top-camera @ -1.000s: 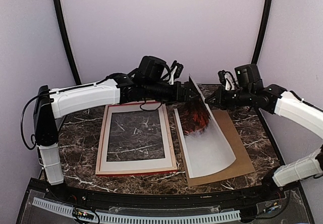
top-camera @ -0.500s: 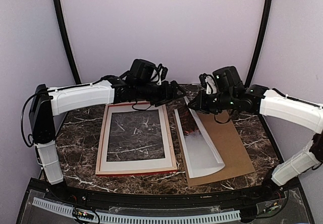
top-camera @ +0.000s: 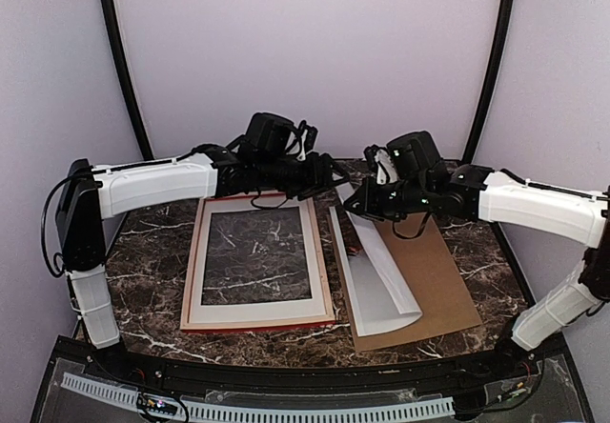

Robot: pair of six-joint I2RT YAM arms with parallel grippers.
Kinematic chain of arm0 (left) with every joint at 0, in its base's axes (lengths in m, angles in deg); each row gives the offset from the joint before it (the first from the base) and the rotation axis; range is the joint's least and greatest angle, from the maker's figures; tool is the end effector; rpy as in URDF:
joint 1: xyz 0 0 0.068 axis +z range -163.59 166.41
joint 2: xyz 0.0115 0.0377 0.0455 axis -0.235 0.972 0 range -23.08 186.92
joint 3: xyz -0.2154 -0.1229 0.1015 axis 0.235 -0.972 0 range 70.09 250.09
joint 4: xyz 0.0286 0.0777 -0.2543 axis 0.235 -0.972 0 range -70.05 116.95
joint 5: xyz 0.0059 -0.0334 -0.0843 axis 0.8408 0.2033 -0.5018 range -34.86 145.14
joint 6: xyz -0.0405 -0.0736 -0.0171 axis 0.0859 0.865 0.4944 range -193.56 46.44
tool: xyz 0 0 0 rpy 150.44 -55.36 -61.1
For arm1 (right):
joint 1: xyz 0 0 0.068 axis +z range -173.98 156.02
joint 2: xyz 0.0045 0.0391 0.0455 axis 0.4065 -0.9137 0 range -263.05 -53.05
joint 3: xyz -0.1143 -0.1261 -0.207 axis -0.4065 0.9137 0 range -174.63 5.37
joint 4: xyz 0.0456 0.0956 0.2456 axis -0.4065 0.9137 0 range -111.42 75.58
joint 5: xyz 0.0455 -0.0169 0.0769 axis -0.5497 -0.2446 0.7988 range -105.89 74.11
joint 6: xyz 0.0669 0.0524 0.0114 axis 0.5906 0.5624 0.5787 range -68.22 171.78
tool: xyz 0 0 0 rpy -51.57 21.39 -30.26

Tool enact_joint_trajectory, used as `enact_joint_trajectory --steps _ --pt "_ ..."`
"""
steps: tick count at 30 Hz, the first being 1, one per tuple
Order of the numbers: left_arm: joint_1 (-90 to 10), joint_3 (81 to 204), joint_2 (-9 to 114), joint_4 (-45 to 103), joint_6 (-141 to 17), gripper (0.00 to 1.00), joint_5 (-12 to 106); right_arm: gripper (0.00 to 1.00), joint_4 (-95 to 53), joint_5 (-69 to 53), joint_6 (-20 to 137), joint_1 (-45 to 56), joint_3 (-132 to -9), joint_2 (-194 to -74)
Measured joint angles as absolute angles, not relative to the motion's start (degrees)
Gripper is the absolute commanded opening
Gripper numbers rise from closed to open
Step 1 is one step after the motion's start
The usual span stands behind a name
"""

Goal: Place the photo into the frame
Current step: Pass from the right arm to the left

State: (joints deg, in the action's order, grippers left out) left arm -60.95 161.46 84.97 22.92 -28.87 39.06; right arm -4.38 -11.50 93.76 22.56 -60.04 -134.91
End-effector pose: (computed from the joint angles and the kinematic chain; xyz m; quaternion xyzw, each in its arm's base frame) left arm 0.3203 -0.3786 0.2933 0.0984 0.8125 -0.4850 0.3081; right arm 0.2475 0.2697 0.2739 -0.0532 0.8788 0.3542 0.3152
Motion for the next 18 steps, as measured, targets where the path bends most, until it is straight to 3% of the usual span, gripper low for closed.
enact_joint_trajectory --steps 18 --pt "-60.66 160.46 87.61 23.55 -29.44 0.24 39.65 0.0 -5.59 -12.09 94.35 24.42 -60.52 -136.86"
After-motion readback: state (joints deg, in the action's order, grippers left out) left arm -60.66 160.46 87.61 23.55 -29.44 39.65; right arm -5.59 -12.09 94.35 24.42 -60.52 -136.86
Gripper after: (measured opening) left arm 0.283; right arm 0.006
